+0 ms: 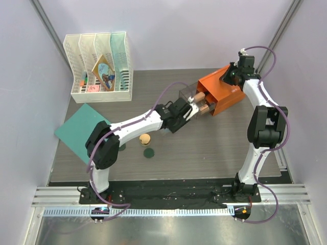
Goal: Organize the makeup
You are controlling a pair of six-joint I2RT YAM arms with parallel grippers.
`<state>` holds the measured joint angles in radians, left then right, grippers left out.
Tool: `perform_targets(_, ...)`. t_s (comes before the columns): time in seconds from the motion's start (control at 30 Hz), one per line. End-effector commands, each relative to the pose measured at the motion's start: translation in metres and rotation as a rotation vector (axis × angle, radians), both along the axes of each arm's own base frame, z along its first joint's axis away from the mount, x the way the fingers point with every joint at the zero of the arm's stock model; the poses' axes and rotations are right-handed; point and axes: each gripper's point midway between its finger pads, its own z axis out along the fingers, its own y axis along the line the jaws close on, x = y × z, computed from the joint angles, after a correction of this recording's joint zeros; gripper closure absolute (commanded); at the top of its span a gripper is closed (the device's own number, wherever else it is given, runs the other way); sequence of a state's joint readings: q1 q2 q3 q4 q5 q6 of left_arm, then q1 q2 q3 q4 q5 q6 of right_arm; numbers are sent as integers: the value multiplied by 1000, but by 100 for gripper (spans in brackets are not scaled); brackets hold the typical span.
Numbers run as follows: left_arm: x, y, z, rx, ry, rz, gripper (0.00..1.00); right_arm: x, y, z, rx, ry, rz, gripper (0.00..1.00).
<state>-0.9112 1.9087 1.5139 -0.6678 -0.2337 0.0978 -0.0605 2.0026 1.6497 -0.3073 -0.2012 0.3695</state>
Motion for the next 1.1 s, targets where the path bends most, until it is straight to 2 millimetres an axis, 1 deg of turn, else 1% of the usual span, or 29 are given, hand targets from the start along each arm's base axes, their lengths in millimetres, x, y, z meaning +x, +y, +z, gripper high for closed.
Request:
perform_targets(0.0,49,-50,117,-287,-237,67,100,-122,-15,-168,-75,648,-10,99)
perform_targets(0.03,54,-56,127,-316,-252,77,100,-121,-14,-168,-72,647,-8,99)
perform_targets(0.07,64,-65,151,-372,-288,85,100,-121,-14,-169,-70,647,-9,99)
perform_targets(0.1,71,-72,144,-372,-280,91,100,-121,-14,-168,-69,646,-8,99)
perform_targets(0.13,75,-77,147,-391,-275,95,100,-122,-13,-169,-68,647,-7,99)
perform_targets(0.17,84,-85,164,-434,-293,97,100,-121,-13,-168,-67,646,-8,99)
perform_targets(0.2,90,-93,153,-428,-279,101,100,-122,-14,-169,-70,646,-7,99)
perform_targets(0.23,94,-98,153,-453,-270,121,100,-121,-14,-168,-69,644,-8,99)
perform_targets(0.27,101,-103,168,-498,-280,122,100,-122,-13,-169,-68,646,-7,99)
perform_targets(0.3,105,-108,162,-510,-268,127,100,-122,-13,-168,-66,645,-6,99)
perform_targets(0.33,109,-110,165,-535,-264,132,100,-122,-13,-169,-67,647,-5,99)
perform_targets(0.37,113,-113,173,-586,-262,147,100,-121,-14,-168,-66,644,-8,99)
perform_targets(0.4,120,-112,175,-624,-250,165,100,-121,-12,-169,-64,645,-5,99)
perform_targets(0.43,122,-115,177,-667,-223,169,100,-120,-13,-169,-65,642,-5,99)
perform_targets(0.47,125,-119,183,-732,-195,194,100,-120,-12,-170,-62,644,-5,99)
perform_targets(0.5,132,-120,190,-786,-177,206,100,-122,-12,-171,-60,648,-4,99)
perform_targets(0.53,137,-123,184,-802,-156,221,100,-121,-12,-170,-58,645,-4,99)
perform_targets(0.57,140,-125,192,-846,-143,251,100,-121,-11,-171,-56,647,-5,99)
perform_targets(0.6,143,-126,192,-860,-136,262,100,-121,-11,-171,-56,647,-5,99)
perform_targets(0.67,148,-129,191,-896,-117,283,100,-120,-11,-169,-55,644,-4,99)
perform_targets(0.73,146,-141,197,-972,-69,268,100,-121,-11,-169,-58,642,-3,99)
perform_targets(0.8,144,-145,199,-1018,-30,281,100,-121,-11,-168,-57,641,-4,99)
perform_targets(0.83,143,-149,203,-1046,-20,273,100,-121,-12,-168,-59,641,-3,99)
perform_targets(0.93,137,-158,207,-1115,49,255,100,-122,-12,-168,-60,642,-6,99)
perform_targets(1.03,136,-164,203,-1158,94,274,100,-122,-11,-169,-57,642,-4,99)
perform_targets(1.07,136,-168,195,-1155,114,279,100,-122,-11,-169,-57,642,-4,99)
